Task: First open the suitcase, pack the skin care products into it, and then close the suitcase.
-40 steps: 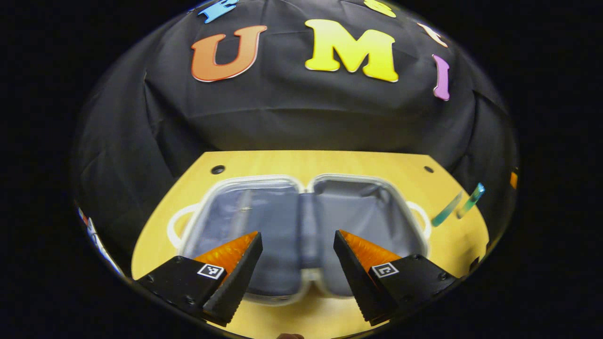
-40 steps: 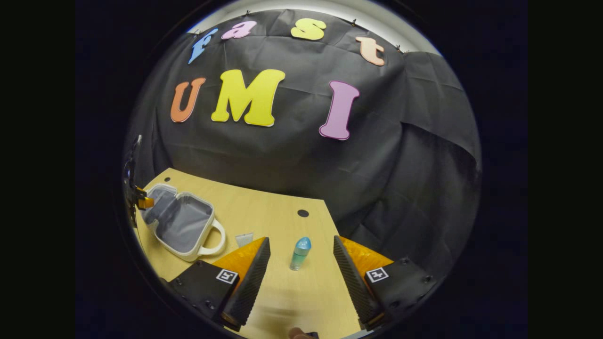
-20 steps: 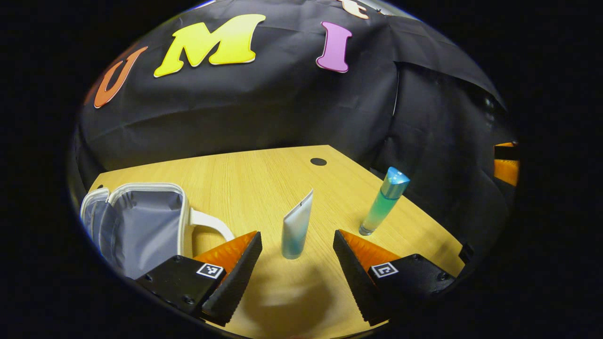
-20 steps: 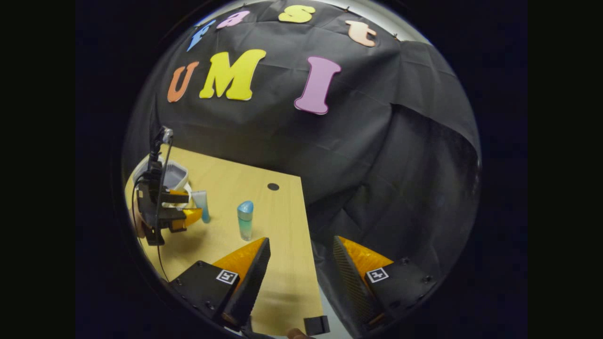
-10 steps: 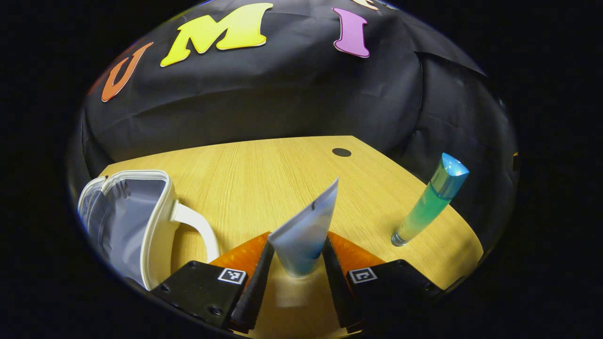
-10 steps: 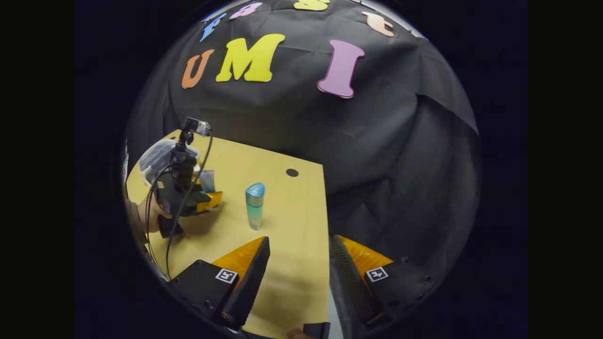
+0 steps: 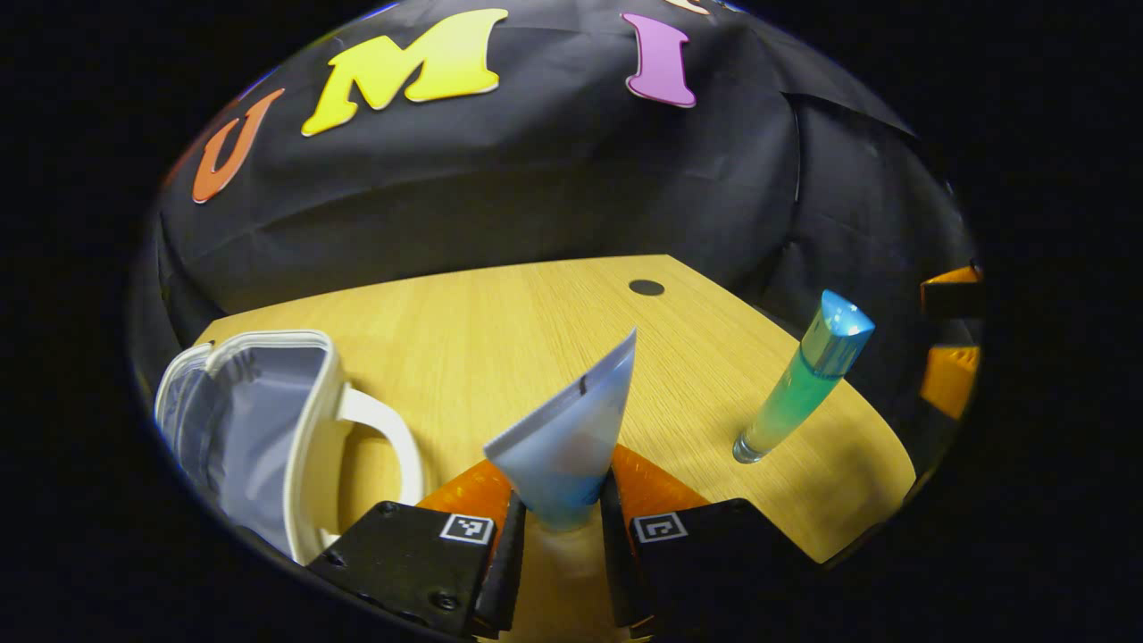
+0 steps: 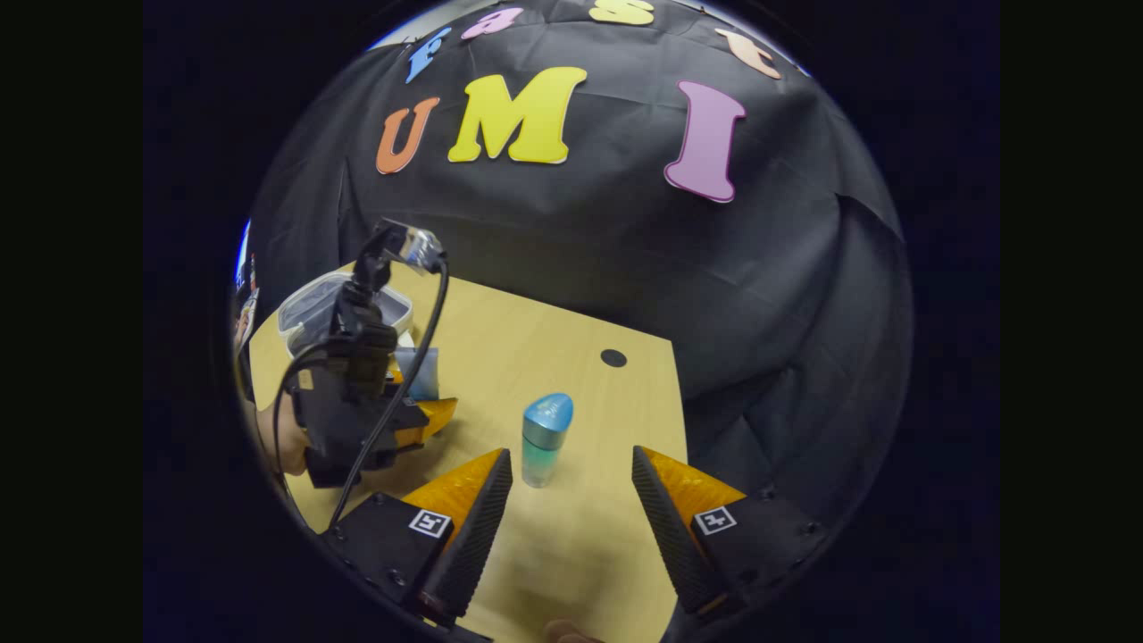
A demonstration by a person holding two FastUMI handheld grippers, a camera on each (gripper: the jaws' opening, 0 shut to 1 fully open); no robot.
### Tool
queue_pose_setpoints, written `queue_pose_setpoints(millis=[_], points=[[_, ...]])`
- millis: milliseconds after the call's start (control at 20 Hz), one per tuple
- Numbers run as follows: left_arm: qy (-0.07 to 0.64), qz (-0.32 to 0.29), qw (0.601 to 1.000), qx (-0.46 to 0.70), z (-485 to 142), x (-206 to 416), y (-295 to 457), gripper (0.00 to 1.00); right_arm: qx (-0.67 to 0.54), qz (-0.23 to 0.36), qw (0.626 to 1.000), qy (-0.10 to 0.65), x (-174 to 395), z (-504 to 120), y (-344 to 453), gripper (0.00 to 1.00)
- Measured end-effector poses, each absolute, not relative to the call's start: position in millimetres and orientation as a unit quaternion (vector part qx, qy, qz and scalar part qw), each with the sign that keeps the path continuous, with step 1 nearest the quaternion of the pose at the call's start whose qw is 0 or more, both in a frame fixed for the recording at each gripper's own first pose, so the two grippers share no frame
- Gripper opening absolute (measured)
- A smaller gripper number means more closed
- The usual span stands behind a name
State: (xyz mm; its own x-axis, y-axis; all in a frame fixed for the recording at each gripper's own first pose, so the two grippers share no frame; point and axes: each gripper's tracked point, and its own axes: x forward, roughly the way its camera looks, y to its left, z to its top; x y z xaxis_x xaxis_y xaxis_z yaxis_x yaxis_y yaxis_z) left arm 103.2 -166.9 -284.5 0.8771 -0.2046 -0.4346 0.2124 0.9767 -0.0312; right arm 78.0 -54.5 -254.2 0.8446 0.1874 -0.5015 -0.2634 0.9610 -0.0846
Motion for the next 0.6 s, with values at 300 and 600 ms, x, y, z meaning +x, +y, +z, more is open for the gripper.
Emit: queue_pose_setpoints(millis=[300, 600], points=[[0.211, -0.079, 0.974, -0.028, -236.4, 64.9, -132.0, 0.42, -0.077, 0.116, 0.952, 0.274, 108.7, -287.2, -20.9, 0.80], [0.169, -0.069, 0.983, 0.004, -158.7, 16.3, -89.6, 0.41, -0.071, 0.082, 0.954, 0.279, 141.8, -310.4, -13.9, 0.80]])
